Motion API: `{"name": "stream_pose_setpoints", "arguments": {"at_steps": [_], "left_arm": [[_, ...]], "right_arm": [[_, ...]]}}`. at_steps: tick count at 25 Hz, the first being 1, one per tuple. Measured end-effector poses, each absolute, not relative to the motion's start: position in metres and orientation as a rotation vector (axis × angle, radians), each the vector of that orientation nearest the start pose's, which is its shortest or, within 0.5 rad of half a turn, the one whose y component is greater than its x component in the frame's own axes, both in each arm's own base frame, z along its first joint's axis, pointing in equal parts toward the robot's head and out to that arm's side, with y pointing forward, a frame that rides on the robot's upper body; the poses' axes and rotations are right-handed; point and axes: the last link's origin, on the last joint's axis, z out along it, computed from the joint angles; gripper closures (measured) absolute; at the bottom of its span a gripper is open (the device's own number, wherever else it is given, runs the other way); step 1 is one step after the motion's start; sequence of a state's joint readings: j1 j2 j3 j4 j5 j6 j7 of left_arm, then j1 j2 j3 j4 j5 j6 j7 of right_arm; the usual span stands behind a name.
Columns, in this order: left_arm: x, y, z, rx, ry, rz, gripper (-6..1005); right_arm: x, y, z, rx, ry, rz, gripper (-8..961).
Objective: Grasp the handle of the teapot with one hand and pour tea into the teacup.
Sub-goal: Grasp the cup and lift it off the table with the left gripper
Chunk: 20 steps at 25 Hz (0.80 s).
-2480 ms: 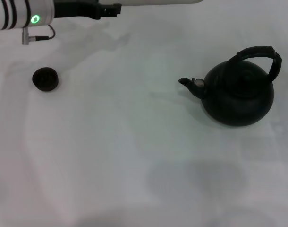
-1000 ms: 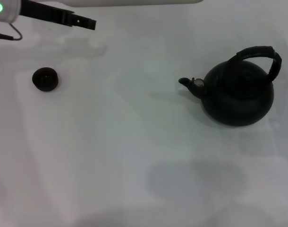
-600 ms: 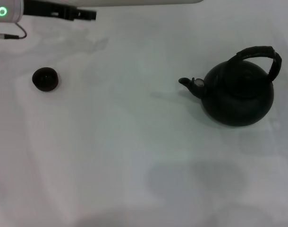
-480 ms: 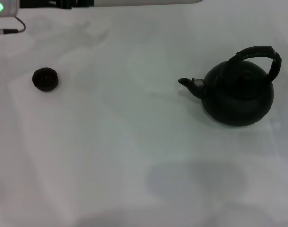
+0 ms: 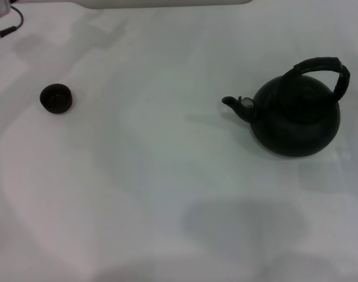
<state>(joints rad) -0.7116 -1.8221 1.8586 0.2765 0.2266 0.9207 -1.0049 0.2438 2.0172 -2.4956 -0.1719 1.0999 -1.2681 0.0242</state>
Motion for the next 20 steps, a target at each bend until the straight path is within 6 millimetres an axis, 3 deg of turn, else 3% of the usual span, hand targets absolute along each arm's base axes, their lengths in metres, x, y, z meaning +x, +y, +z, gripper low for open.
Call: {"name": "stream_pose_setpoints", "arguments": {"at_steps": [11,16,20], "left_arm": [[-0.252,0.411,0.028,-1.954,-0.533,-0.912,287],[-0.264,0.397,0.026,-2.015,-0.681,-0.804,287],[-0.275,0.379,0.042,-2.022,-0.793,-0.698,288]], "right_arm": [[0.393,0.264,0.021,-1.461,0.518,0.489,81],[0.394,0.264,0.021,-1.464,0.526,0.482,81],[0.394,0.265,0.02,-1.467,0.531,0.477,81]]}}
